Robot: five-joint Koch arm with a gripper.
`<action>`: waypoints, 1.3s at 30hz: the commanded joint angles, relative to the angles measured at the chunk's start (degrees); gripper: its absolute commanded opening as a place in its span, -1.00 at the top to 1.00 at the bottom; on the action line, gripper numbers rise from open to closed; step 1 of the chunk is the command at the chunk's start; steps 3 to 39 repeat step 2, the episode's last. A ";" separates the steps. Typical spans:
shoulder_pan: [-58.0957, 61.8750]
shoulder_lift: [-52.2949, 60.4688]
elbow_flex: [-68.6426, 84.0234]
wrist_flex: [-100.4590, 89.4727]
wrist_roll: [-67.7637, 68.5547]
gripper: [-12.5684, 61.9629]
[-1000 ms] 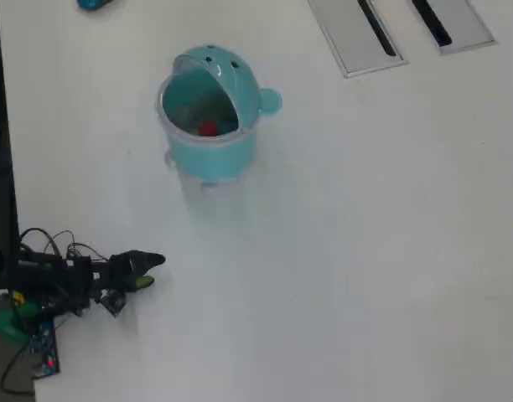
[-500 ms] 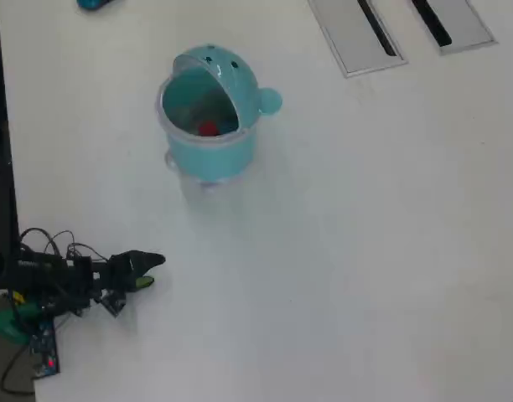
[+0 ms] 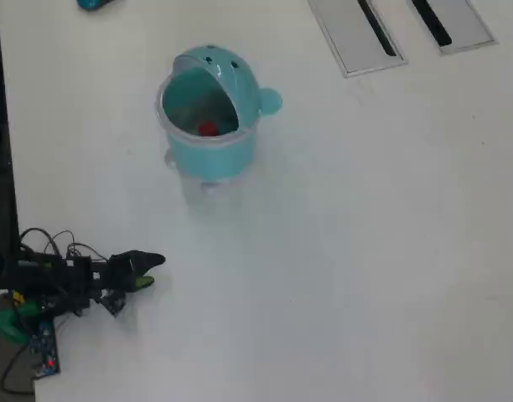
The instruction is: Grasp RGB lego blocks and put them in the bin one by one.
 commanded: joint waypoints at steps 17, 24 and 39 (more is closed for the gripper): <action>0.00 2.29 4.04 2.72 1.85 -0.26; 0.00 2.29 4.04 2.72 1.85 -0.26; 0.00 2.29 4.04 2.72 1.85 -0.26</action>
